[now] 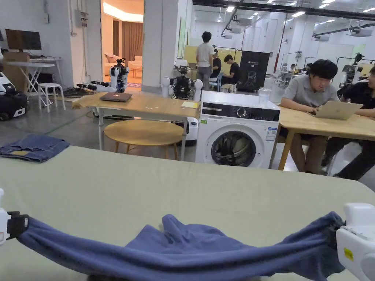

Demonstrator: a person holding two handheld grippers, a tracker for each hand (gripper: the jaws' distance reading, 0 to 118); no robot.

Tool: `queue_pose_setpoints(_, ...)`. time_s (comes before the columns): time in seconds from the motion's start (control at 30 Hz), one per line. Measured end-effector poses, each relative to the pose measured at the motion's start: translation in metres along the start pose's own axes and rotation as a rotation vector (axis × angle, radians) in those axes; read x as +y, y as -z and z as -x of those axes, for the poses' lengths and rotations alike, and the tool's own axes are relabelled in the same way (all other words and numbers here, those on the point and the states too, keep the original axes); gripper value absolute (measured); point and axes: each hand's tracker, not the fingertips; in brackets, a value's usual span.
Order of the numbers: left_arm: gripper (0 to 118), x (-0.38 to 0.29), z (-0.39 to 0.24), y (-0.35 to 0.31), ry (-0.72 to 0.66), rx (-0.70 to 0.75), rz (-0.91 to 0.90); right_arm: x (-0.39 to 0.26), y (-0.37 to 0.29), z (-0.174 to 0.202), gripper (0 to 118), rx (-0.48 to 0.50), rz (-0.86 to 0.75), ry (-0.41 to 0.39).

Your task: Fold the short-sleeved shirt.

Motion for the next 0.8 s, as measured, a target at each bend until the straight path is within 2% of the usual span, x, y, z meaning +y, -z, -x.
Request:
queue_pose_setpoints(0.1,0,-0.037,0.001,-0.010,0.004,0.010,0.038,-0.031,-0.006,0.004,4,-0.007,0.036,-0.041)
queue_pose_setpoints(0.37,0,-0.110,0.013,-0.008,0.016,0.084,0.159,-0.095,0.002,0.010,4,-0.016,0.118,-0.077)
queue_pose_setpoints(0.57,0,-0.114,0.012,-0.002,0.029,0.107,0.173,-0.112,0.005,0.007,6,-0.033,0.130,-0.039)
queue_pose_setpoints(0.6,6,-0.113,0.010,-0.003,0.033,0.113,0.175,-0.113,0.004,0.007,9,-0.038,0.125,-0.033)
queue_pose_setpoints(0.63,18,-0.110,0.007,-0.004,0.041,0.128,0.170,-0.112,0.001,0.009,15,-0.046,0.113,-0.028)
queue_pose_setpoints(0.67,31,-0.108,0.004,-0.006,0.055,0.150,0.153,-0.110,-0.004,0.012,34,-0.058,0.089,-0.025)
queue_pose_setpoints(0.7,33,-0.108,-0.001,-0.009,0.067,0.146,0.138,-0.109,-0.008,0.014,50,-0.061,0.068,-0.024)
queue_pose_setpoints(0.73,36,-0.105,-0.007,-0.012,0.077,0.133,0.128,-0.105,-0.016,0.019,59,-0.052,0.045,-0.015)
queue_pose_setpoints(0.77,42,-0.103,-0.013,-0.014,0.090,0.124,0.111,-0.102,-0.020,0.023,59,-0.045,0.019,-0.009)
queue_pose_setpoints(0.8,43,-0.101,-0.020,-0.016,0.100,0.109,0.090,-0.099,-0.024,0.028,59,-0.034,-0.003,0.000)
